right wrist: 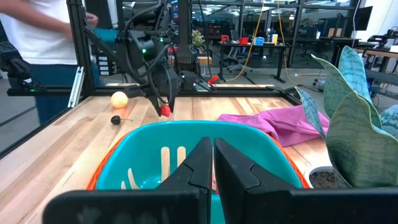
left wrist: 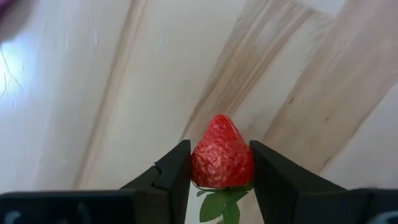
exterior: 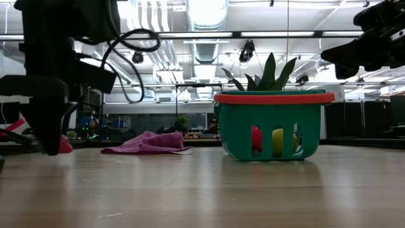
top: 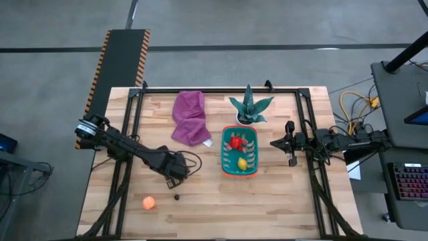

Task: Pick and placing Produce into tupperware
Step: Put the red strawberry into the blue basket

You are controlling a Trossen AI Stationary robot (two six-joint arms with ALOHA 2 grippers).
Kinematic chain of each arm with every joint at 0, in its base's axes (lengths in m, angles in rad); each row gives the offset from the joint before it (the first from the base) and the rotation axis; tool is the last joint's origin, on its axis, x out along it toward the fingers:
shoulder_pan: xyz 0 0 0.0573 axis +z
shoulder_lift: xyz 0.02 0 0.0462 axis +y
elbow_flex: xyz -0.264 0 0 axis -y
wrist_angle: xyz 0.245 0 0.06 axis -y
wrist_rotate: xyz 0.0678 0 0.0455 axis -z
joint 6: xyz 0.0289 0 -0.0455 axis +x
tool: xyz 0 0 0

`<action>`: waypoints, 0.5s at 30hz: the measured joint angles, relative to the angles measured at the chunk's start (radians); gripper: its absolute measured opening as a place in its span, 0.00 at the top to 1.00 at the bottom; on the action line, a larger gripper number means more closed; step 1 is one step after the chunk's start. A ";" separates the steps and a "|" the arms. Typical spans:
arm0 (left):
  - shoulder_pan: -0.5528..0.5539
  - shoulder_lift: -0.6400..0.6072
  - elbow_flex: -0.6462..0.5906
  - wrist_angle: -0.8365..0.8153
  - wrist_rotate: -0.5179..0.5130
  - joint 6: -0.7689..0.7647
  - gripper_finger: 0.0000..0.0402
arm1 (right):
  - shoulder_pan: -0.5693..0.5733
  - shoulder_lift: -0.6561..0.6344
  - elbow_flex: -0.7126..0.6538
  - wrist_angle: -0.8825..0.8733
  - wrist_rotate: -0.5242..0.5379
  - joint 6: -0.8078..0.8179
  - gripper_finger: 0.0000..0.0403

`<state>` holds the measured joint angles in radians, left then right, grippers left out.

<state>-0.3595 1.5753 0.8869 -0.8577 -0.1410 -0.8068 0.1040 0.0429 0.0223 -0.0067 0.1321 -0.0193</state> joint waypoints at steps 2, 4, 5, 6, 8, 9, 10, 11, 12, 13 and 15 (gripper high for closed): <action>0.001 -0.001 0.010 -0.002 -0.008 0.013 0.69 | 0.000 0.000 0.000 0.000 0.000 0.000 0.98; 0.002 -0.001 0.017 0.002 -0.022 0.032 0.69 | 0.000 0.000 0.000 0.000 0.000 0.000 0.98; 0.002 -0.001 0.020 0.010 -0.028 0.038 0.69 | 0.000 0.000 0.000 0.000 0.000 0.000 0.98; 0.003 -0.001 0.025 0.016 -0.035 0.042 0.69 | 0.000 0.000 0.000 0.000 0.000 0.000 0.98; 0.005 -0.001 0.038 0.019 -0.052 0.059 0.69 | 0.000 0.000 0.000 0.000 0.000 0.000 0.98; 0.007 -0.001 0.047 0.021 -0.058 0.066 0.69 | 0.000 0.000 0.000 0.000 0.000 0.000 0.98; 0.007 -0.001 0.054 0.028 -0.067 0.079 0.69 | 0.000 0.000 0.000 0.000 0.000 0.000 0.98; 0.007 -0.001 0.062 0.038 -0.078 0.089 0.69 | 0.000 0.000 0.000 0.000 0.000 0.000 0.98; 0.007 -0.001 0.073 0.049 -0.087 0.106 0.69 | 0.000 0.000 0.000 0.000 0.000 -0.001 0.98; 0.007 -0.001 0.084 0.053 -0.102 0.114 0.69 | 0.000 0.000 0.000 0.000 0.000 -0.002 0.98; 0.009 -0.002 0.103 0.065 -0.124 0.137 0.69 | 0.000 0.000 0.000 0.000 0.000 -0.004 0.98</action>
<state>-0.3504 1.5730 0.9901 -0.7932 -0.2654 -0.6698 0.1042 0.0429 0.0223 -0.0067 0.1321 -0.0235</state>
